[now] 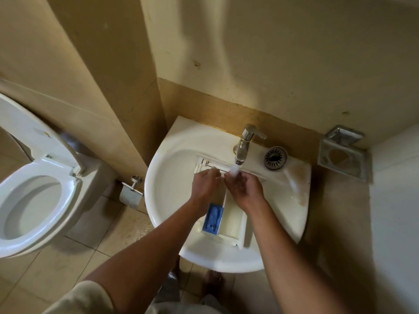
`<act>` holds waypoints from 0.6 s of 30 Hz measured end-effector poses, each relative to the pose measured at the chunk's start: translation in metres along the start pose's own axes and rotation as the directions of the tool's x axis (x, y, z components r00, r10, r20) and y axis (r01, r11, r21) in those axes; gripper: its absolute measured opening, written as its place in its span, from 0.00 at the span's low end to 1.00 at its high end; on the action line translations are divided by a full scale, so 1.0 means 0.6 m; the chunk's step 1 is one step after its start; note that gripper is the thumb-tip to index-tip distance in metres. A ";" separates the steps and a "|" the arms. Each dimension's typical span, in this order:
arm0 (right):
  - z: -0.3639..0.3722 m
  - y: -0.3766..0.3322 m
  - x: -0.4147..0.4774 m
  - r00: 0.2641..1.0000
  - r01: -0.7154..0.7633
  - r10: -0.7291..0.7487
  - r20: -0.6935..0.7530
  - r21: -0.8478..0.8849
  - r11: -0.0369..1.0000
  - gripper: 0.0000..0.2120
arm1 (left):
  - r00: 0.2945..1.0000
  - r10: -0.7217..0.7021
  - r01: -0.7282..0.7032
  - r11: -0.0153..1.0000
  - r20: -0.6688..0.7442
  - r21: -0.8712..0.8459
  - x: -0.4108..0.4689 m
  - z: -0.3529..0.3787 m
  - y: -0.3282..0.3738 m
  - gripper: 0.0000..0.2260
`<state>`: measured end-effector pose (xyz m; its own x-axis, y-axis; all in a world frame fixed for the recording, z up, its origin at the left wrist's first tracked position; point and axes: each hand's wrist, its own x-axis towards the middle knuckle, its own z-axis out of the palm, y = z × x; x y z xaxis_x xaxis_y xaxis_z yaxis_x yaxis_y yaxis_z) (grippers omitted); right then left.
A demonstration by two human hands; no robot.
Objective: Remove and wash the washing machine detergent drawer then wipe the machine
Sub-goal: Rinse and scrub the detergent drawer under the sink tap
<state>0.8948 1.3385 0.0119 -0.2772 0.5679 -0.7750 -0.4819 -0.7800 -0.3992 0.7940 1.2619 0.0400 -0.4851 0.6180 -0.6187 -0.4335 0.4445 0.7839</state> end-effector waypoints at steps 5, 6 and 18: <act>0.004 0.019 0.011 0.991 -0.016 -0.009 0.137 0.176 0.984 0.10 | 0.984 -0.172 0.150 0.935 -0.040 -0.321 0.020 0.057 0.003 0.07; 0.003 0.020 0.012 0.989 -0.031 -0.001 0.148 0.212 0.977 0.11 | 0.981 -0.186 0.155 0.925 -0.059 -0.348 0.017 0.066 0.000 0.07; 0.014 0.019 -0.040 0.991 0.096 -0.057 0.121 -0.344 0.934 0.10 | 0.976 -0.144 0.073 0.924 -0.166 -0.375 0.013 0.060 -0.029 0.06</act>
<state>0.8891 1.3179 0.0298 -0.3481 0.6394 -0.6856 -0.1906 -0.7643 -0.6160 0.8251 1.2819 0.0234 -0.5368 0.4314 -0.7251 -0.7209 0.2121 0.6599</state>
